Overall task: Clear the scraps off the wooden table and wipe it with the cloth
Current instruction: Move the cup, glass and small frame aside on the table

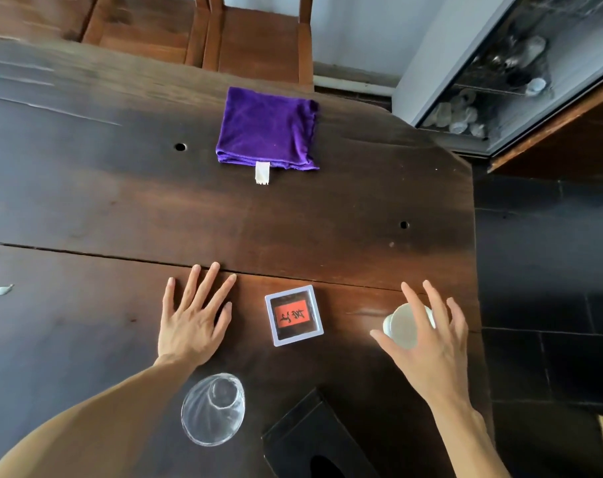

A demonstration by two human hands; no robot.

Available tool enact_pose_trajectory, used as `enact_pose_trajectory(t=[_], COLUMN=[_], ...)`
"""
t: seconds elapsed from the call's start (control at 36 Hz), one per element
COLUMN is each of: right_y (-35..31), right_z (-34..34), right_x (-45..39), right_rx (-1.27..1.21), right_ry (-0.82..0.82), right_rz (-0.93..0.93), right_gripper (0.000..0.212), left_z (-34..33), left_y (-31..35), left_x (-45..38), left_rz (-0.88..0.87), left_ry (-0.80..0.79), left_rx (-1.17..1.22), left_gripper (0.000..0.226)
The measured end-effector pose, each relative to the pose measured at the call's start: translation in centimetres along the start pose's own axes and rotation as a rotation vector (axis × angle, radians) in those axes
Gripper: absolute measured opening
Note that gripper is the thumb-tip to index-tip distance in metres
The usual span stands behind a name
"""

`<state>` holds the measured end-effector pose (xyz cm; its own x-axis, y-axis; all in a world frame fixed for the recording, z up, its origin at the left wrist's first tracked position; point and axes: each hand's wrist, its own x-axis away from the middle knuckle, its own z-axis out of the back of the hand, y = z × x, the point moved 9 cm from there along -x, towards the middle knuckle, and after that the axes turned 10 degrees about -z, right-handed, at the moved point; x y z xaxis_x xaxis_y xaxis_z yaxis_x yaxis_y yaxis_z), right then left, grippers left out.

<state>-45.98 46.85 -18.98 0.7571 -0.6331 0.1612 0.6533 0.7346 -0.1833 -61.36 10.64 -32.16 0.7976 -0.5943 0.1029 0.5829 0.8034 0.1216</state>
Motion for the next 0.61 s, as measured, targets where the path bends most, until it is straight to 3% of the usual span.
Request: enact_pose_trajectory(t=[0.28,0.61], right_y=[2.8,5.3], right_z=[-1.7,-3.5], right_x=[0.1,-0.2], right_rx=[-0.144,-0.561], right_ry=[-0.136,-0.237], right_rz=[-0.084,-0.276], right_gripper=[0.103,0.111], left_z=[0.2,0.3], left_y=[-0.1,0.0], left_x=[0.0,0.0], left_rz=[0.012,0.025], left_ry=[-0.009,-0.024], left_rx=[0.015,0.028], left_gripper=[0.058,0.06])
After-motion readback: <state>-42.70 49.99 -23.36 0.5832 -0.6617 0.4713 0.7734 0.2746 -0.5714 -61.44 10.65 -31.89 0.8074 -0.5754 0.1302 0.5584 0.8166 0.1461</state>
